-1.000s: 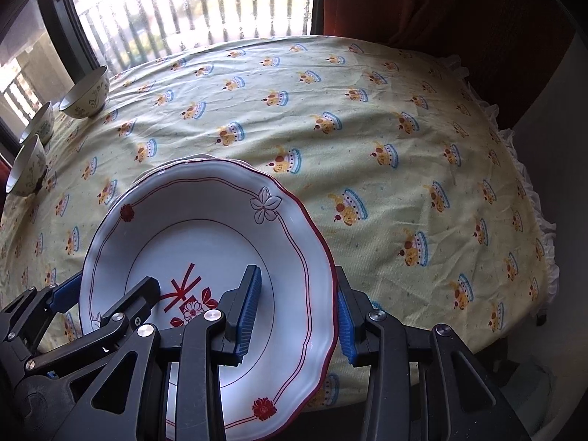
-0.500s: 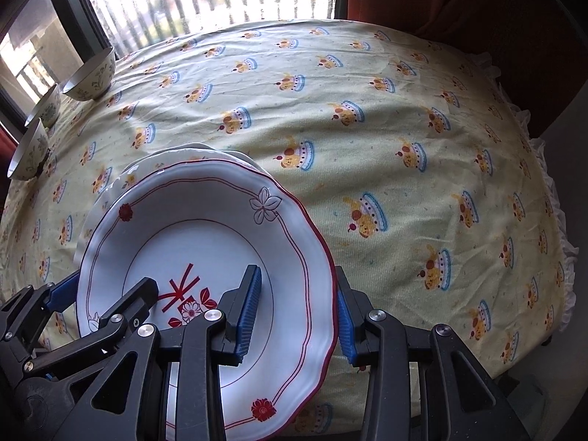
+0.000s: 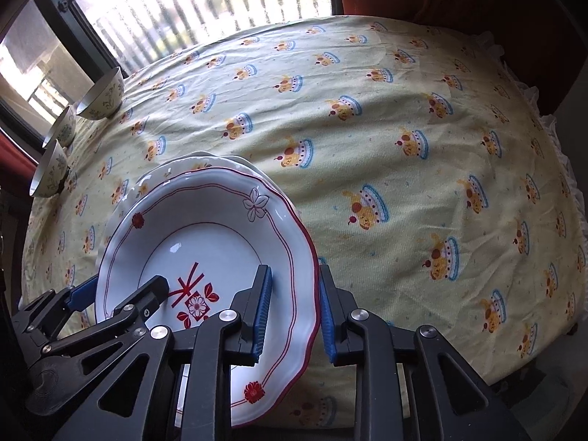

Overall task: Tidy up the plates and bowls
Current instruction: 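Lower the red-rimmed plate onto the beaded-rim plate with both grippers, then open both grippers and withdraw them from the plate stack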

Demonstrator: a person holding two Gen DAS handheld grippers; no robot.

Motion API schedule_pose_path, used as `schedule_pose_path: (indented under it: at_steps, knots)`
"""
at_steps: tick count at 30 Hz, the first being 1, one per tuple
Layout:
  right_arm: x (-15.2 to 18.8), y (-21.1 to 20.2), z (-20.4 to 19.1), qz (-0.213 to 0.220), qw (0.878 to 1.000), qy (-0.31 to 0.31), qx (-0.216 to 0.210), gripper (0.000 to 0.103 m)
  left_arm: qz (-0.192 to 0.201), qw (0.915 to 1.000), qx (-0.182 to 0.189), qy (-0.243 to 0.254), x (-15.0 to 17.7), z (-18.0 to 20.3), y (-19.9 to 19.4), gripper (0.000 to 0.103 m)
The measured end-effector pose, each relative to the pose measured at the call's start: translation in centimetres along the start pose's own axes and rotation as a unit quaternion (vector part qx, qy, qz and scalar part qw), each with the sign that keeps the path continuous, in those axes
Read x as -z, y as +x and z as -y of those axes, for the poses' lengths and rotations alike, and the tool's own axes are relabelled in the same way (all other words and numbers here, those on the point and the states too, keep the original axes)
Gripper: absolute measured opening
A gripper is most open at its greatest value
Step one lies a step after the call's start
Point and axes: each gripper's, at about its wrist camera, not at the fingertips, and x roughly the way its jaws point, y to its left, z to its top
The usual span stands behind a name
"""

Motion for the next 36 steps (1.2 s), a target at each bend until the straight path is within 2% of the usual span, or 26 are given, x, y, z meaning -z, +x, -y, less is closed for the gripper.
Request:
schedule_pose_path:
  at_steps: [3,8,12,16,19,27,29,31,34,36]
  knots:
    - [-0.1,0.0,-0.4,0.0,1.0,-0.007,-0.004,0.027,0.01,0.9999,-0.008,-0.01,-0.1,-0.5,-0.5,0.063]
    - [-0.6,0.6,-1.3,-0.004,1.0,-0.022,-0.012,0.028,-0.004,0.9996,-0.018,-0.023,-0.1,-1.2,0.1,0.063]
    - [-0.9,0.8,-2.0,0.001,0.999,-0.04,0.0,0.028,0.002,0.9992,-0.034,-0.024,-0.4,-1.0,0.3,0.063]
    - [-1.1,1.1,-2.8,0.006,0.997,-0.068,0.019,0.029,0.005,0.9986,-0.048,-0.02,-0.6,-0.7,0.6,0.069]
    - [-1.2,1.2,-3.3,0.012,0.996,-0.088,0.032,0.03,0.008,0.9985,-0.05,-0.02,-0.5,-0.5,0.7,0.069]
    - [-1.0,1.3,-3.4,0.011,0.994,-0.092,0.048,0.031,0.01,0.999,-0.039,-0.02,-0.2,-0.8,0.5,0.072]
    - [-1.0,1.3,-3.3,0.008,0.995,-0.087,0.048,0.034,0.011,0.9989,-0.04,-0.021,0.0,-1.1,0.4,0.074]
    - [-1.0,1.5,-3.2,0.005,0.995,-0.08,0.052,0.043,0.009,0.9989,-0.037,-0.029,0.1,-1.8,0.4,0.079]
    - [-1.1,1.9,-2.7,-0.01,0.997,-0.062,0.047,0.056,-0.002,0.9988,-0.013,-0.047,0.2,-2.9,0.6,0.083]
    - [-1.0,1.8,-2.8,-0.012,0.997,-0.059,0.053,0.06,-0.005,0.9988,-0.001,-0.049,0.3,-3.3,0.6,0.083]
